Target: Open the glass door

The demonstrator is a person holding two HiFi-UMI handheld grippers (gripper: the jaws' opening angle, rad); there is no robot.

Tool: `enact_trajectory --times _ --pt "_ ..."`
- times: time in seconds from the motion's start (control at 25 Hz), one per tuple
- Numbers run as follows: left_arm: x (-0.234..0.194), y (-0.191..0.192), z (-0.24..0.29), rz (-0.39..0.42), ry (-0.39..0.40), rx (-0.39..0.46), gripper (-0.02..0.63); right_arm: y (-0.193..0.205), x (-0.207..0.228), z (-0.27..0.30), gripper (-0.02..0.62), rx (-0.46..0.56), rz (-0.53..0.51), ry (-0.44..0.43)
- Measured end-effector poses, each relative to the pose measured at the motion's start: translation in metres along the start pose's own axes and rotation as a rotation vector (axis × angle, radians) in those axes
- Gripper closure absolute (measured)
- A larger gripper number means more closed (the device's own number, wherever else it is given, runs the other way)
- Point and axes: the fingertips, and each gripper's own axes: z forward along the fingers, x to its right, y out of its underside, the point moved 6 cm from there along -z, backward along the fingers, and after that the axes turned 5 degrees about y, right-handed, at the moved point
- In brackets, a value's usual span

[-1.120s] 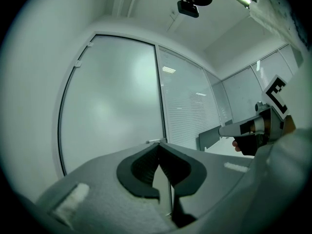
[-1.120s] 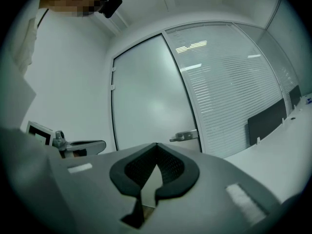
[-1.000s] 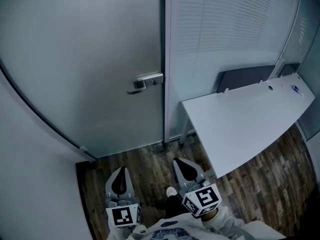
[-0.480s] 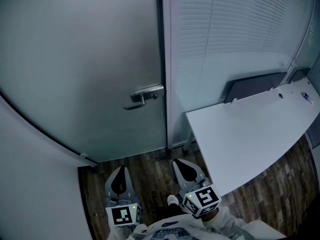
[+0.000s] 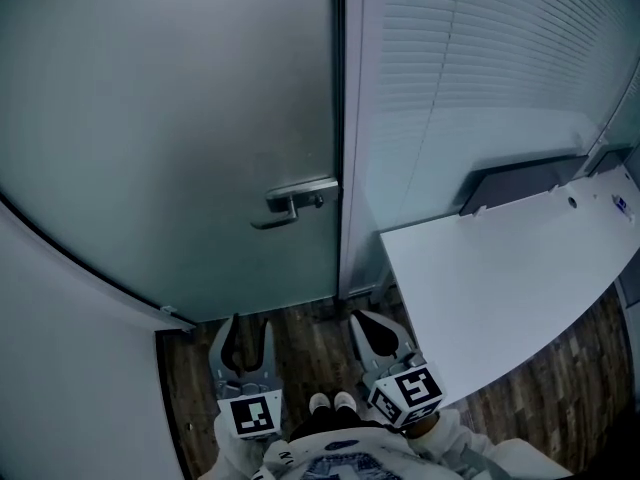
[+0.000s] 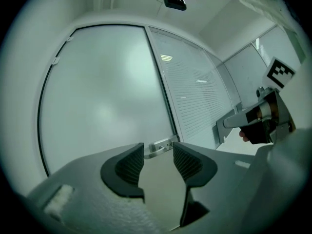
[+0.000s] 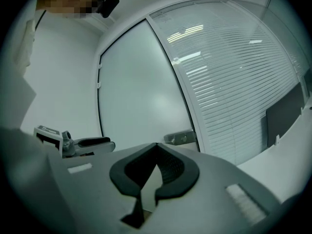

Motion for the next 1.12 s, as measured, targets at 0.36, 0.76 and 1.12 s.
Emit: enact_trajectory --times 0.36,0.76,1.12 --pt "-0.007 0.022 0.062 0.432 0.033 -0.052 0.359 -0.001 0.012 0.0 0.592 0.001 0.003 0.098" --pt "-0.019 0.053 0.141 0.848 0.056 -0.174 0.362 -0.008 0.034 -0.027 0.592 -0.002 0.01 0.23" --pt "-0.011 0.09 0.2 1.065 0.117 -0.25 0.36 0.01 0.048 -0.044 0.592 -0.021 0.02 0.308"
